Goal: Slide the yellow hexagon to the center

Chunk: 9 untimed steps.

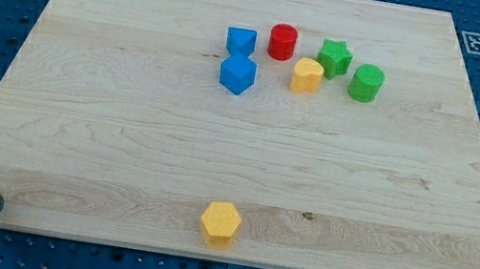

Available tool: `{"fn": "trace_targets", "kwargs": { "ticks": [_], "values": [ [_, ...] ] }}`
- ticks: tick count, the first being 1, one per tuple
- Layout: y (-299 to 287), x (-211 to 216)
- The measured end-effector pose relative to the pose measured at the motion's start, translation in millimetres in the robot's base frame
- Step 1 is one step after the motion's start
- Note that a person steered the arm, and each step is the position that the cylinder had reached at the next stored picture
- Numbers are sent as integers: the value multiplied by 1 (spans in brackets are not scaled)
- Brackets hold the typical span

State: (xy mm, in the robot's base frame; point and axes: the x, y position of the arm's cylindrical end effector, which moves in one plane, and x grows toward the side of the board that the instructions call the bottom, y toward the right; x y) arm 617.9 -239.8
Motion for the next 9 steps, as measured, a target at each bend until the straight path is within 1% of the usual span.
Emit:
{"fn": "trace_targets", "kwargs": {
  "ticks": [3,4,5,7,8,9],
  "values": [
    [8,0],
    [61,0],
    [95,1],
    [220,1],
    [249,0],
    [326,-7]
  ]
}}
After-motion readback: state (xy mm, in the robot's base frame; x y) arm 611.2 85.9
